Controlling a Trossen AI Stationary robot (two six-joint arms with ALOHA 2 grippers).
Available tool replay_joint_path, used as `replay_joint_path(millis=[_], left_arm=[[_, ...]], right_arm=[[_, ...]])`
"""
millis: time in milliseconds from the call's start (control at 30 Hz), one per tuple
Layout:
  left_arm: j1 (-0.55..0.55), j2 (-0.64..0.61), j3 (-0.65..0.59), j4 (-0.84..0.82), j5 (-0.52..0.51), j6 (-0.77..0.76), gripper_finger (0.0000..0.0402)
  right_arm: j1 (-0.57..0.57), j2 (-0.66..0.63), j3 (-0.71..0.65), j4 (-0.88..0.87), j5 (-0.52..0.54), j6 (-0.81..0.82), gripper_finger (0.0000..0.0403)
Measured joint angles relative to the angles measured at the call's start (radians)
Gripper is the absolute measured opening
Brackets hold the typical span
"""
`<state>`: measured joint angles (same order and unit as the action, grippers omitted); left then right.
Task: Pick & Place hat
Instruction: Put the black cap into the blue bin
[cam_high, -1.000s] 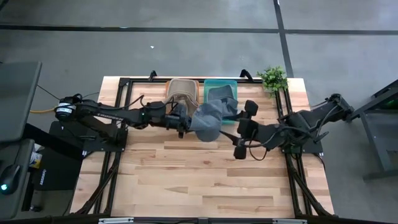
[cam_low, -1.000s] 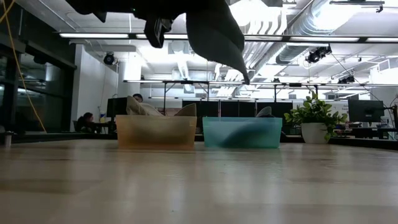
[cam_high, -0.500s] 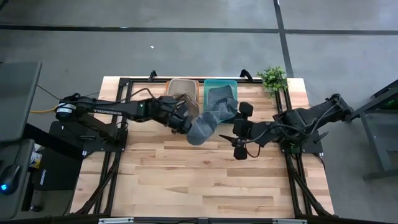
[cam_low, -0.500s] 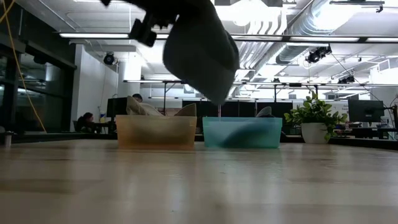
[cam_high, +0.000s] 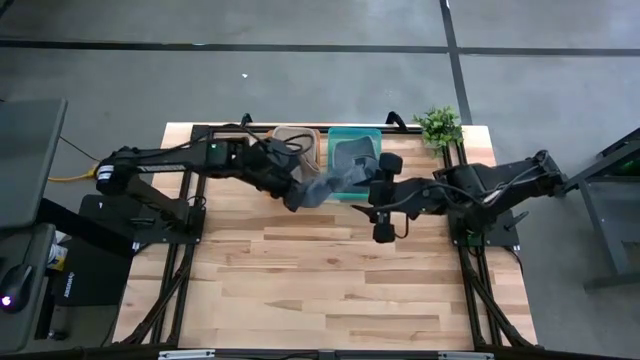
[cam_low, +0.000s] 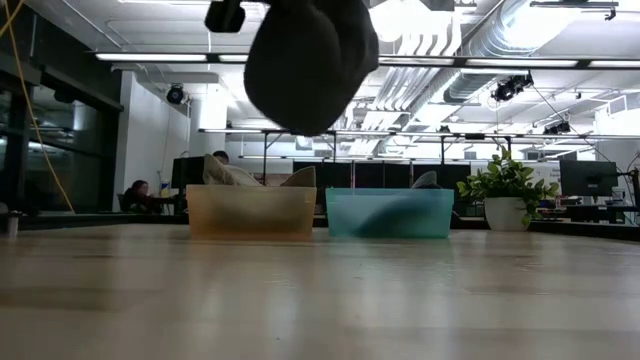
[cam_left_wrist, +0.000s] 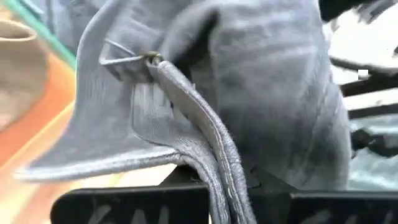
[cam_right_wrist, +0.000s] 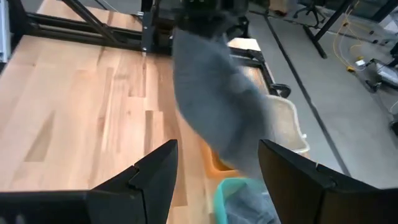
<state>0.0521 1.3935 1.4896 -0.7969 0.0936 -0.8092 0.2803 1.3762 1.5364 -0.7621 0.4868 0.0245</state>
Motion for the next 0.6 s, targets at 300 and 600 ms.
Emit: replay_joint_path(millis=[300,600], left_arm=[[-0.015,0.064,0.072,-0.055,-0.038,0.065,0.0000],[-0.034,0.109,0.086,-0.098,-0.051,0.064,0.0000]], right_arm=[[-0.097,0.010,0.000,0.051,-0.110,-0.089,0.0218],[-0.153,0.094,0.000,0.054,-0.265,-0.135,0.0218]])
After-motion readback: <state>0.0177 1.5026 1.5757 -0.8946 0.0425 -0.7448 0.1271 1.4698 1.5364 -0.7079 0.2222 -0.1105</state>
